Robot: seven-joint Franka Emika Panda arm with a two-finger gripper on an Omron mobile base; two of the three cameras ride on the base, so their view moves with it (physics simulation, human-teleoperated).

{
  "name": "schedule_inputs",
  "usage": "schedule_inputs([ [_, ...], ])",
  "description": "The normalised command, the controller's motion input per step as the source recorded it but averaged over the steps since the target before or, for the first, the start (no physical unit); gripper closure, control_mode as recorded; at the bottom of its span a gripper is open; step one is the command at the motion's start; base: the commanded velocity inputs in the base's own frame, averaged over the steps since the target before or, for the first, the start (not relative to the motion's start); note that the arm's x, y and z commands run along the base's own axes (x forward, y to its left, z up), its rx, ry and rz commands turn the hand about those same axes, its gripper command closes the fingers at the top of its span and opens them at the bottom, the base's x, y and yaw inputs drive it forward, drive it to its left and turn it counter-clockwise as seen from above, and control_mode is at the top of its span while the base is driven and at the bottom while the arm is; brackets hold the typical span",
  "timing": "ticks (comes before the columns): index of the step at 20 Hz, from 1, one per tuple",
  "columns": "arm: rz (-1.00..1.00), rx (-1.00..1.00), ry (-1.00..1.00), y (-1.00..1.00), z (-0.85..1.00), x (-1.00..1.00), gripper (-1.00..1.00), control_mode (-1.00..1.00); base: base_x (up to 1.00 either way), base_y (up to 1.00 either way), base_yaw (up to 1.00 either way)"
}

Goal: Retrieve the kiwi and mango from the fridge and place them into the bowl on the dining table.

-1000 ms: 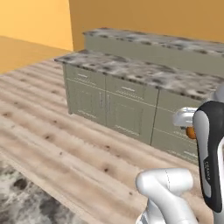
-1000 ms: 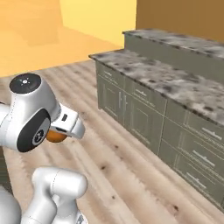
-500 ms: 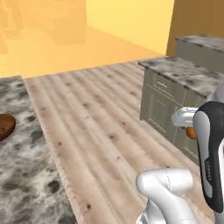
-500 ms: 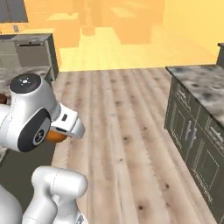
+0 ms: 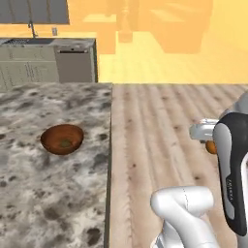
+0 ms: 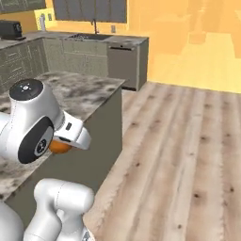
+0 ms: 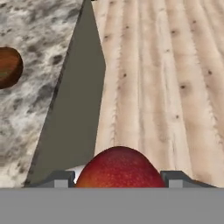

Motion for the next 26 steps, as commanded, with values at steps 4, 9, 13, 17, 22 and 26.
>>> schedule_inputs([
  [4,0.0,0.0,0.0,0.0,0.0,0.0,1.0,1.0,1.0,-0.13,0.73],
  [9,0.0,0.0,0.0,0.0,0.0,0.0,1.0,1.0,1.0,-0.27,0.67],
  [13,0.0,0.0,0.0,0.0,0.0,0.0,1.0,1.0,1.0,-0.23,0.67],
  [17,0.0,0.0,0.0,0.0,0.0,0.0,1.0,1.0,1.0,-0.06,0.72],
  [22,0.0,0.0,0.0,0.0,0.0,0.0,1.0,1.0,1.0,-0.17,0.68],
  [26,0.0,0.0,0.0,0.0,0.0,0.0,1.0,1.0,1.0,-0.29,0.62],
])
